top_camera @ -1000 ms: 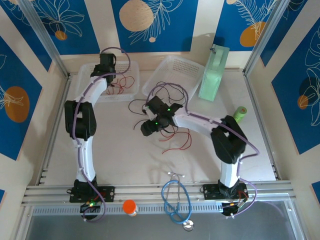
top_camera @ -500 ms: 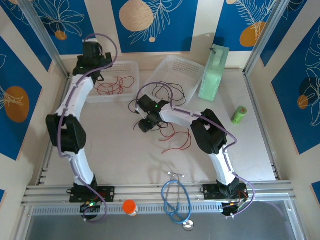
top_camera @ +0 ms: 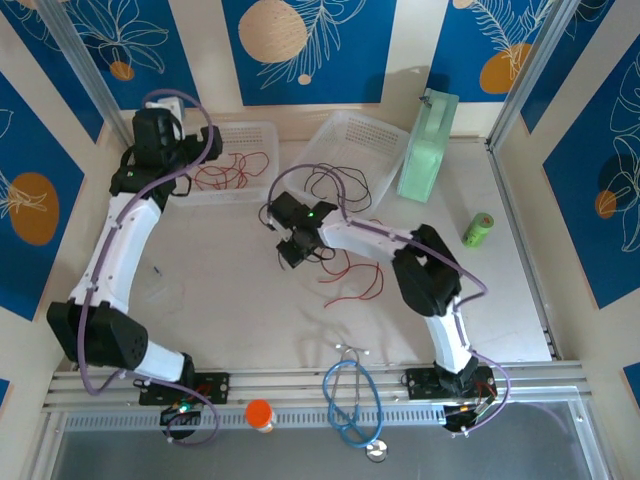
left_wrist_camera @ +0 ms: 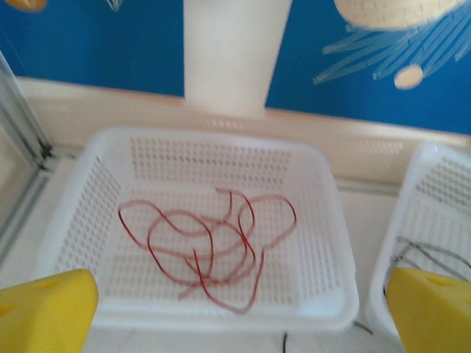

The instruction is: Untangle the cables

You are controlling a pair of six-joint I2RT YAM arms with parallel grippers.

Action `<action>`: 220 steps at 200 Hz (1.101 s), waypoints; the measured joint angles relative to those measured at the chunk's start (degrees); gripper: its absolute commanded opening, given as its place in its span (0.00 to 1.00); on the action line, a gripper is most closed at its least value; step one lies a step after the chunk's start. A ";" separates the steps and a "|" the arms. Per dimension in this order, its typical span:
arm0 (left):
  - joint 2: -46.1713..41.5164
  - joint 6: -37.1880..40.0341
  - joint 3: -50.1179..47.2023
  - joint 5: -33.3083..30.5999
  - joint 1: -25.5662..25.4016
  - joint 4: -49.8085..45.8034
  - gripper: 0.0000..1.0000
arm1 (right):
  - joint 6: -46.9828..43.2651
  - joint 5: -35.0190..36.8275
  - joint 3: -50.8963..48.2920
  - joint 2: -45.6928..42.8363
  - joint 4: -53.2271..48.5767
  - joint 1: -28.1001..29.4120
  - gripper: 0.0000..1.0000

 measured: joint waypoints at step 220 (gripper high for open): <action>-24.70 1.97 -40.65 8.33 -36.57 18.69 1.00 | 10.54 -21.31 22.27 -24.57 -13.44 -11.19 0.00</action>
